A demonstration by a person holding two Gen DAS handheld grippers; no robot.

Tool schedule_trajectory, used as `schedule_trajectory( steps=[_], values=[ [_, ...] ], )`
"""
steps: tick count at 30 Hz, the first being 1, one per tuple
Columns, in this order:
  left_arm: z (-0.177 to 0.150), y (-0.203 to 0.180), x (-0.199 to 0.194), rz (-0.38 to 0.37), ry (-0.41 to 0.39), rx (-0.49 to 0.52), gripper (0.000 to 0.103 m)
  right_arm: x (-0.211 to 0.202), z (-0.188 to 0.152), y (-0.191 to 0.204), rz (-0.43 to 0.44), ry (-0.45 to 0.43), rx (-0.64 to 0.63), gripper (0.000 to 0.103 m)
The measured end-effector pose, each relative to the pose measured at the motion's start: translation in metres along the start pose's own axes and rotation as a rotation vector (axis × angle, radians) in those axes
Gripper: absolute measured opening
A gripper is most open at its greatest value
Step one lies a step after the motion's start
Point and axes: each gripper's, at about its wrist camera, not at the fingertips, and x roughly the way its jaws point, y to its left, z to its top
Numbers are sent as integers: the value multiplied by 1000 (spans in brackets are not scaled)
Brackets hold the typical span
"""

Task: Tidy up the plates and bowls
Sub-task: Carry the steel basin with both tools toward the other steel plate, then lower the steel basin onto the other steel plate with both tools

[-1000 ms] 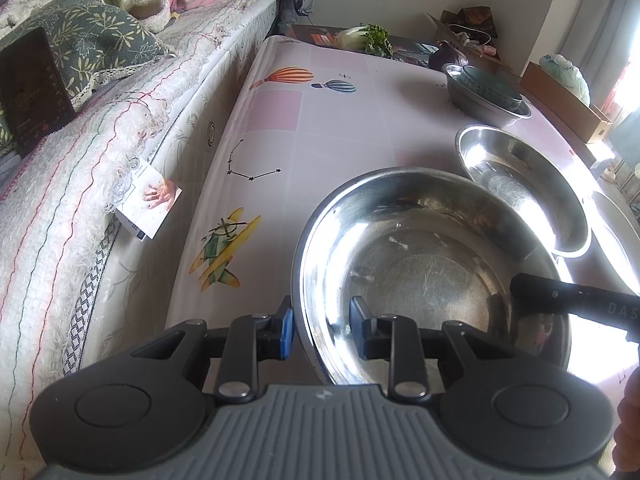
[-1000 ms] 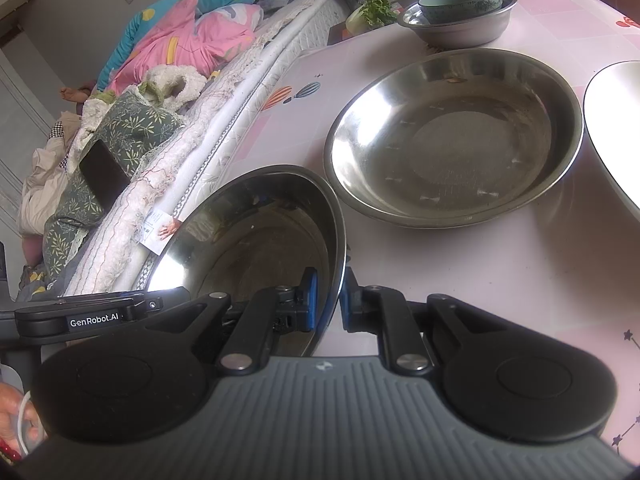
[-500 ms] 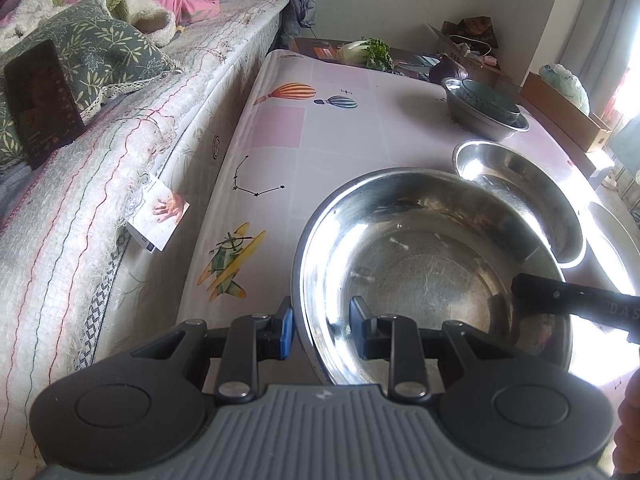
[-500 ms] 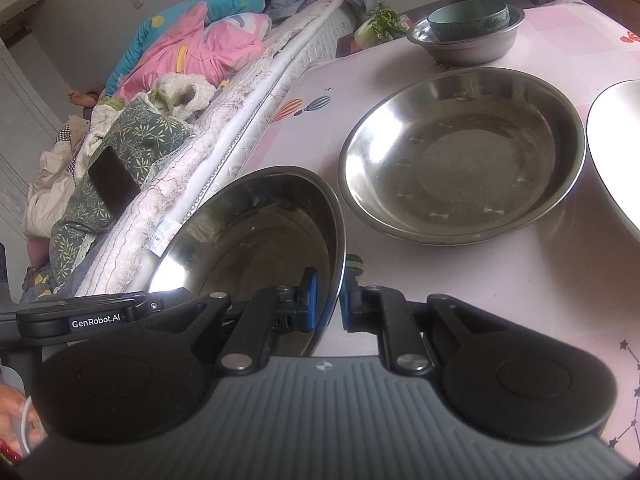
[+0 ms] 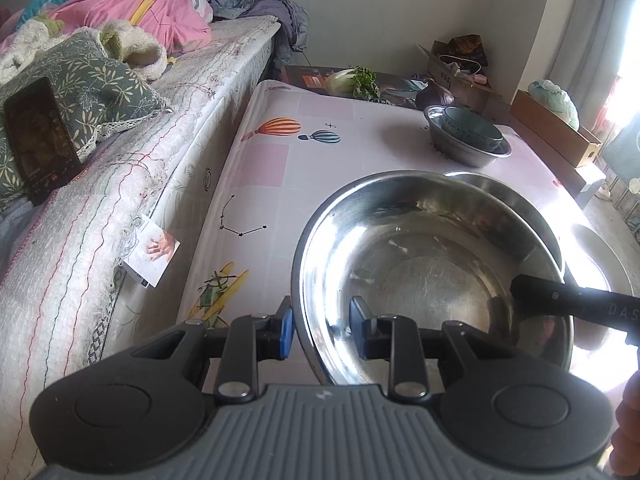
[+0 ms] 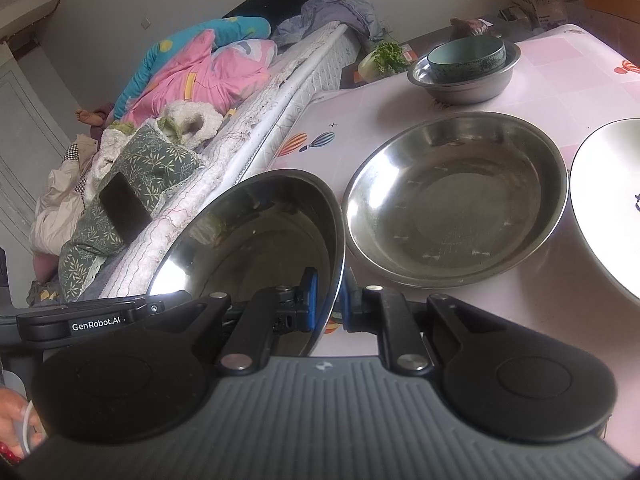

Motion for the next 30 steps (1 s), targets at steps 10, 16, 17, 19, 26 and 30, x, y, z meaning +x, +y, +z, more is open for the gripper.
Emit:
schedule_trajectory(
  steps=[10, 16, 17, 19, 26, 30],
  values=[
    [18, -32, 9, -46, -11, 54, 29, -23, 12, -26, -40, -56, 38, 12],
    [29, -49, 20, -79, -12, 78, 29, -33, 19, -43, -73, -73, 55, 12],
    [30, -51, 21, -83, -11, 81, 29, -35, 20, -45, -79, -78, 59, 12],
    [34, -57, 25, -93, -9, 92, 29, -37, 23, -49, -89, -85, 66, 12],
    [48, -72, 40, -120, 0, 119, 29, -39, 31, -65, -120, -96, 92, 12],
    [56, -78, 50, -133, 10, 130, 29, -38, 34, -73, -136, -96, 103, 12]
  ],
)
